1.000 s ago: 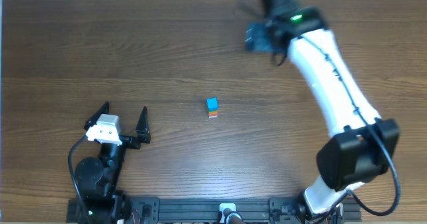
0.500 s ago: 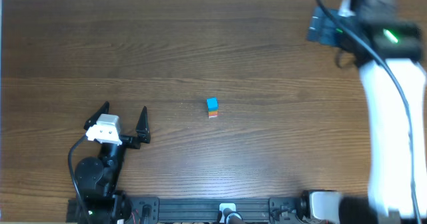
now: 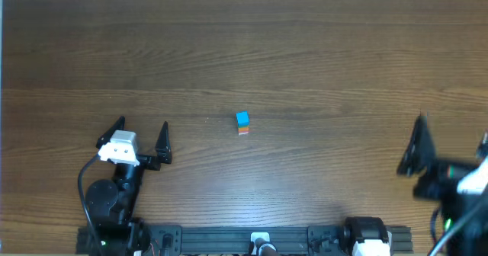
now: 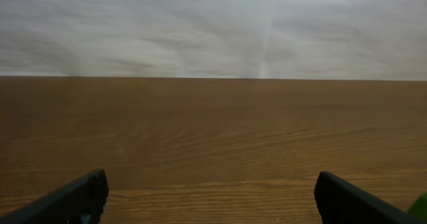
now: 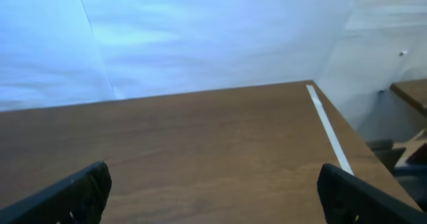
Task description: Stack Cubes
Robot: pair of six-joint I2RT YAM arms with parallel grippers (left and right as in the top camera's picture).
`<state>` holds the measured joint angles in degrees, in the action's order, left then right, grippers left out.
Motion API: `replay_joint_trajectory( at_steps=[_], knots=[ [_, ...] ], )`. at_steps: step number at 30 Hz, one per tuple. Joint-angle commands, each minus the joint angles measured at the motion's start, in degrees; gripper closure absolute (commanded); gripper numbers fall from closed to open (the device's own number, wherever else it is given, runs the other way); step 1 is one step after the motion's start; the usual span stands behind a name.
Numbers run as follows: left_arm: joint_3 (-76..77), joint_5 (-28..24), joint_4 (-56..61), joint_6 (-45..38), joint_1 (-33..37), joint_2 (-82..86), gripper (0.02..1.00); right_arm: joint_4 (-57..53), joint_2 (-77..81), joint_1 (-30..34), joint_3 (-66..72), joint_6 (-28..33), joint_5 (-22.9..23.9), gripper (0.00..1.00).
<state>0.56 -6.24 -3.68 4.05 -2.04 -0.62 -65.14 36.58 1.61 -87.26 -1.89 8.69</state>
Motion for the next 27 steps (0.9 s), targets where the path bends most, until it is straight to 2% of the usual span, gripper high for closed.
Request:
replay_joint_trajectory(
  at_steps=[1,7,11,14,27],
  knots=[
    [-0.2,-0.8,-0.2,-0.6,0.5,0.2,0.018,5.5,-11.3,2.3,13.6,3.2,-6.1,0.009],
    [-0.2,-0.7,-0.2,-0.6,0.5,0.2,0.018,22.3,-26.8,2.5,39.7,3.2,-14.1,0.009],
    [-0.2,-0.8,-0.2,-0.6,0.5,0.2,0.018,36.3,-33.7,2.5,55.0,3.2,-14.0,0.009],
    [-0.2,-0.8,-0.2,-0.6,0.5,0.2,0.018,41.9,-36.3,2.5,61.5,3.3,-14.0,0.007],
    [-0.2,-0.7,-0.2,-0.6,0.5,0.2,0.018,65.5,-36.3,2.4,78.6,3.2,-14.5,0.009]
  ],
)
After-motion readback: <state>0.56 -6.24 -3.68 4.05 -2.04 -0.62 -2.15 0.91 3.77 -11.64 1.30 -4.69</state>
